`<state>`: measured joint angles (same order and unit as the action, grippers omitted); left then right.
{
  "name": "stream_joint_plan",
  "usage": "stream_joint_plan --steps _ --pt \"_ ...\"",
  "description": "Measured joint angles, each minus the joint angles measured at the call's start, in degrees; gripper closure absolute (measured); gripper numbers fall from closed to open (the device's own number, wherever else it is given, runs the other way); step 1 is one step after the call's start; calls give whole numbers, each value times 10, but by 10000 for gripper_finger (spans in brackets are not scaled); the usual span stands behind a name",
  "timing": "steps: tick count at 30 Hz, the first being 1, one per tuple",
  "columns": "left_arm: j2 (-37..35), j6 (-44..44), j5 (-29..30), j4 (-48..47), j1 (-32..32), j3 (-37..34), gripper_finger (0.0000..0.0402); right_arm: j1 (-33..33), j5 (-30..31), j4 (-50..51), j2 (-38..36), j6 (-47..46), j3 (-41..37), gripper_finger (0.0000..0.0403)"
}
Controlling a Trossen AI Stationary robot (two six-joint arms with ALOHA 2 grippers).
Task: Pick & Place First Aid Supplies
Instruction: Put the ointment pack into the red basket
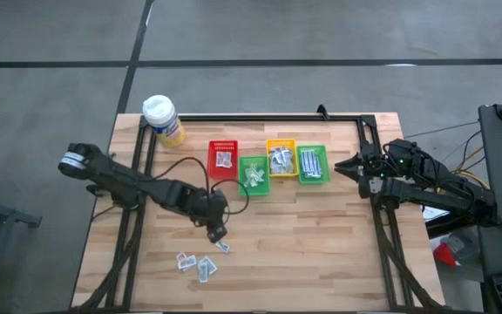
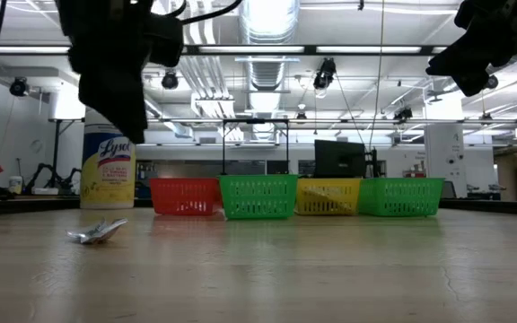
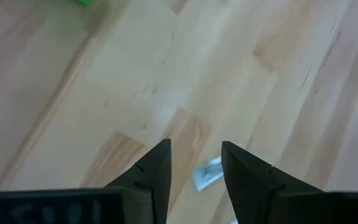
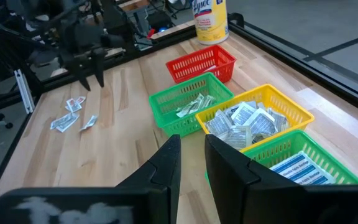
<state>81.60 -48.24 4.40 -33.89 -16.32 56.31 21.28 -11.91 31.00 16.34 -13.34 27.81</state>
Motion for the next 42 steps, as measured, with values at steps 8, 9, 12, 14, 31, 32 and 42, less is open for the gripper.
stream_joint_plan --steps 8,9,12,14,31,32,42 --pt "0 97 -1 74 -7 -62 269 0 0 0 0 0 0 323" --pt "0 116 -6 91 -7 -71 269 0 0 0 0 0 0 322" --pt "0 177 -11 130 -8 -95 268 0 0 0 0 0 0 318" --pt "0 206 -17 139 -8 -107 269 0 0 0 0 0 0 317" --pt "36 241 -59 176 -15 -118 269 0 0 0 0 0 0 333" --pt "46 242 -61 181 -15 -118 269 0 0 0 0 0 0 332" --pt "85 238 -75 191 -15 -117 269 0 0 0 0 0 0 318"
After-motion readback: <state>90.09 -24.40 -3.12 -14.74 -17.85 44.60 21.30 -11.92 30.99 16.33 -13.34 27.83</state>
